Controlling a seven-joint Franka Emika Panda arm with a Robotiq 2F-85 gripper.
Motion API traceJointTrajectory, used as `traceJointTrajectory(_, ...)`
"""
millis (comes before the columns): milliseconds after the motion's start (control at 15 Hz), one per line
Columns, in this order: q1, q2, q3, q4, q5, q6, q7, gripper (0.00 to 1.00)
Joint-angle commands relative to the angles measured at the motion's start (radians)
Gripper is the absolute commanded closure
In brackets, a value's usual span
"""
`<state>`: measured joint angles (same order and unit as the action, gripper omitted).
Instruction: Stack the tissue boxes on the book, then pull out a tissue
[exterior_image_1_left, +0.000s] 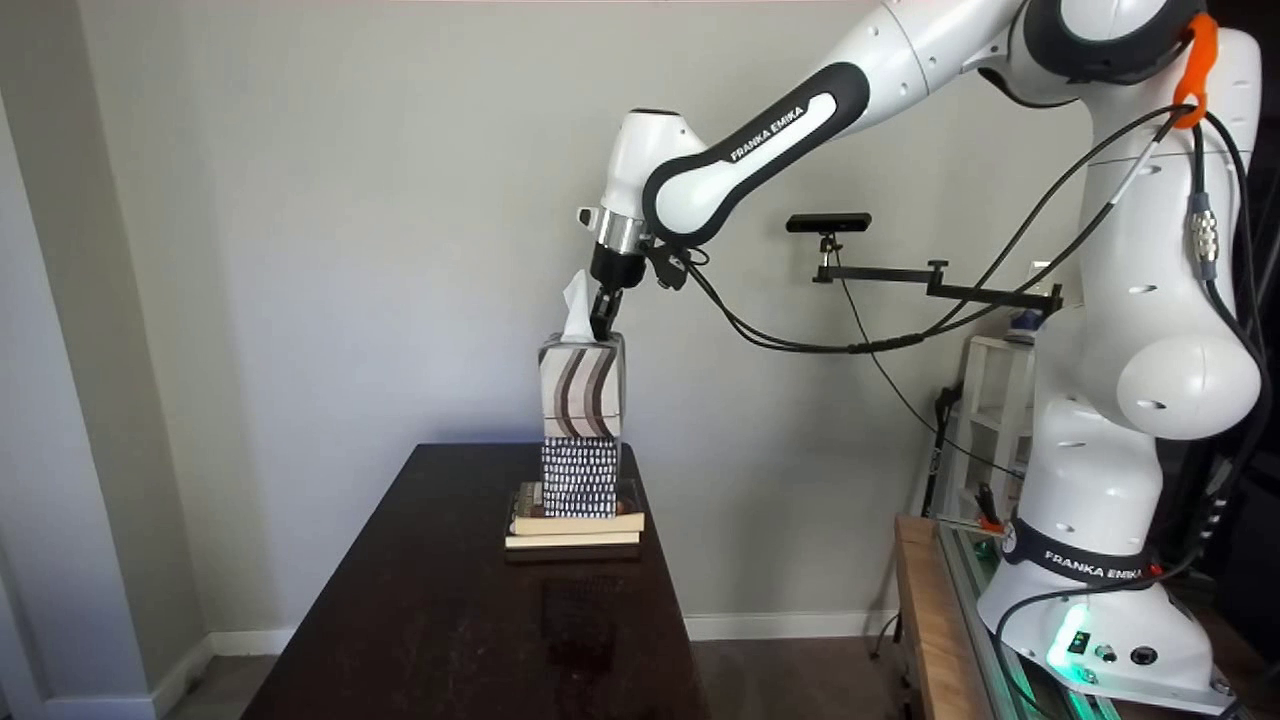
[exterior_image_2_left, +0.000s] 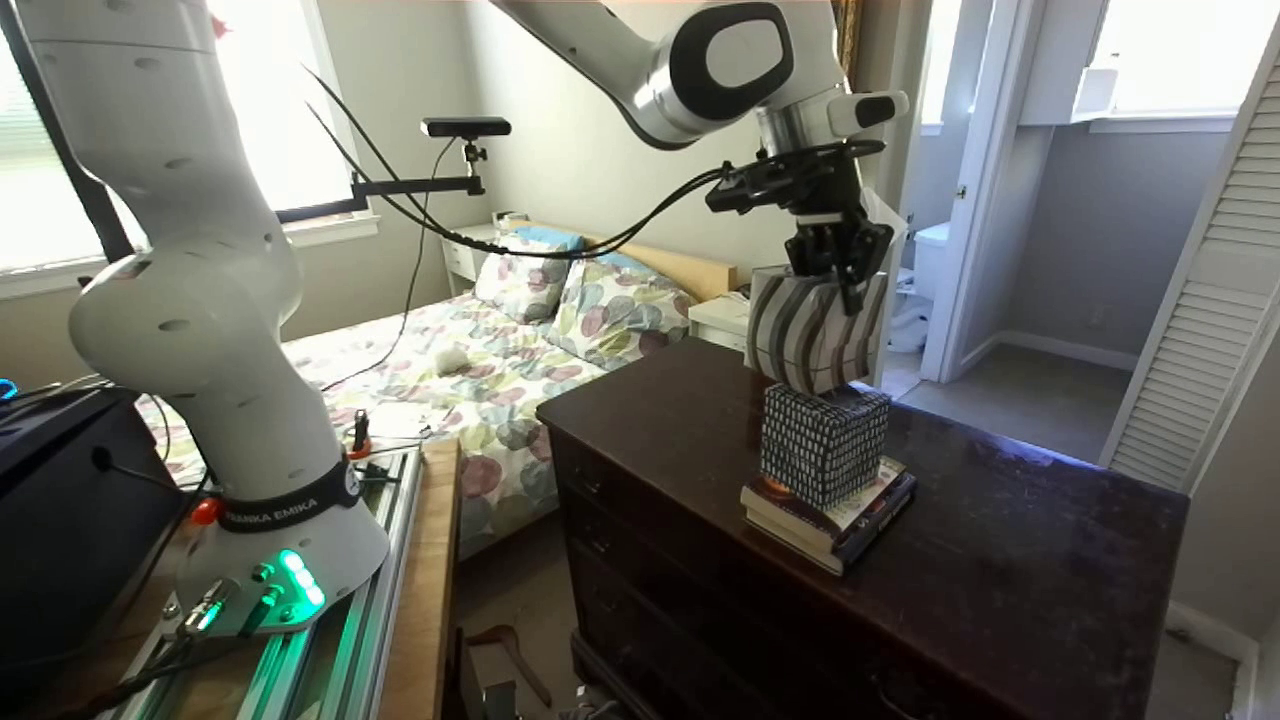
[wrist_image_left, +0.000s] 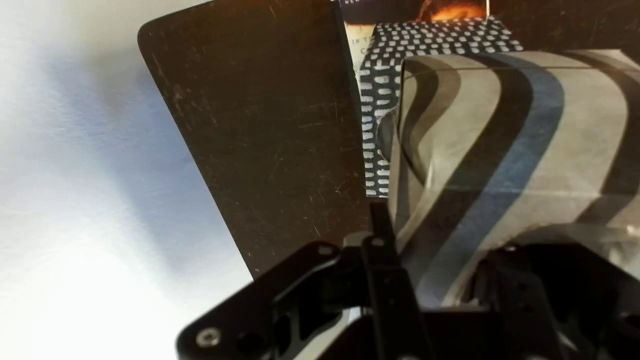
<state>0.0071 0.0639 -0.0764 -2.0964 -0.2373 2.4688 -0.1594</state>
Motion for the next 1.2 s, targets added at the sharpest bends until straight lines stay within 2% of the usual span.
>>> traceJointTrajectory(0, -0.025, -0.014, 0.004, -0.028, -0.055, 0.040, 0.001, 0.99)
traceJointTrajectory(1133, -0.048, 0.046, -0.004, -0.023, -0.050, 0.146, 0.018, 0.99)
